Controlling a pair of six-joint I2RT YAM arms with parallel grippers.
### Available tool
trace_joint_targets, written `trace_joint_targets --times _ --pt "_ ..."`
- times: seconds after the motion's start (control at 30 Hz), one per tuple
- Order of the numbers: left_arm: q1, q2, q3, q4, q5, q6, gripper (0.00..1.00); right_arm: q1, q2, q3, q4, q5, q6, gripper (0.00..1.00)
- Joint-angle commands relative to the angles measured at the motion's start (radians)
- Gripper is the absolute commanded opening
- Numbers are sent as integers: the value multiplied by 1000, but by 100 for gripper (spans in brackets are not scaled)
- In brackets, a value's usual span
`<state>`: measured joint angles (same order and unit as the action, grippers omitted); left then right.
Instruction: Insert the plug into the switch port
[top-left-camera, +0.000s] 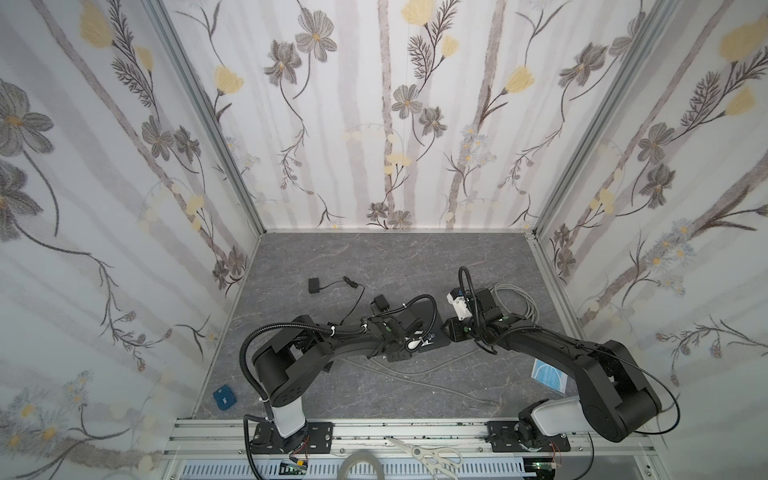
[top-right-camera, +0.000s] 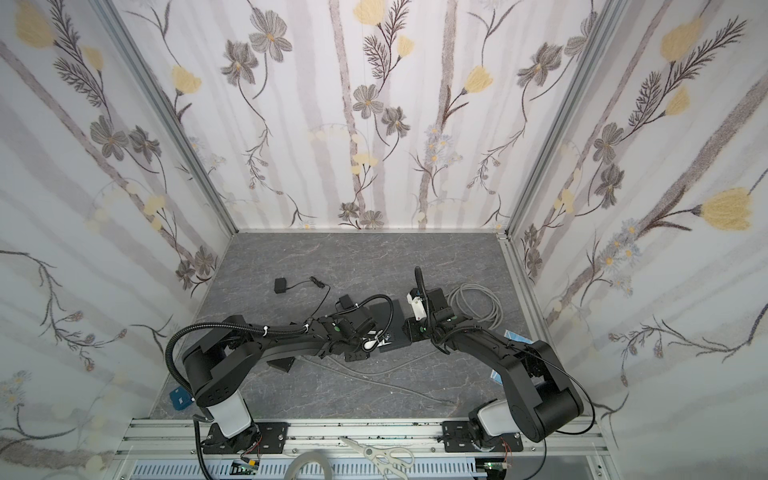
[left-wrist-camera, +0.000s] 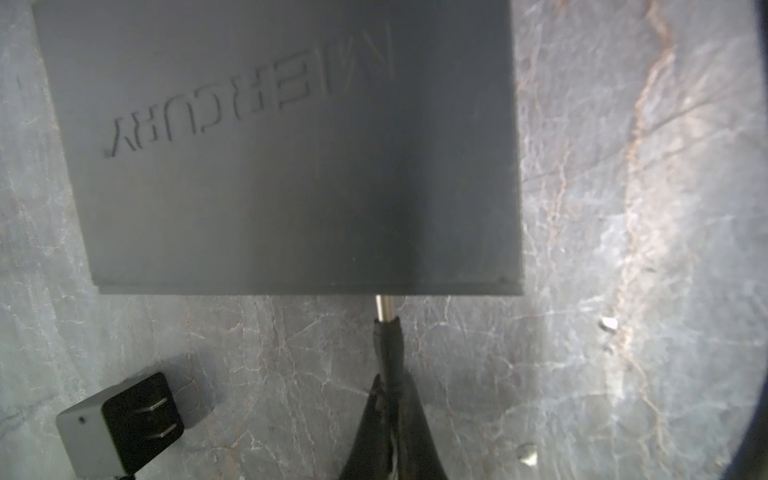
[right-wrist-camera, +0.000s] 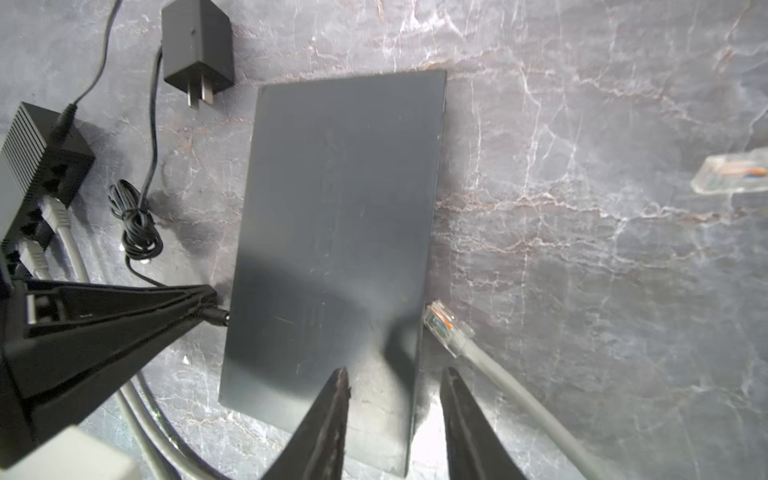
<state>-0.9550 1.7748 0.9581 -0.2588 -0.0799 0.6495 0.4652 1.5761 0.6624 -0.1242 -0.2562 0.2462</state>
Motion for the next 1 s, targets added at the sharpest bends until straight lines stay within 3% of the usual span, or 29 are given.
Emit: trace_joint_targets --times 0.0,0.97 --pt "-11 23 -13 -209 100 -16 0 0 -1 -11 39 -27 27 39" --pt "-35 25 -19 -228 108 -16 0 -7 50 -46 111 -118 73 38"
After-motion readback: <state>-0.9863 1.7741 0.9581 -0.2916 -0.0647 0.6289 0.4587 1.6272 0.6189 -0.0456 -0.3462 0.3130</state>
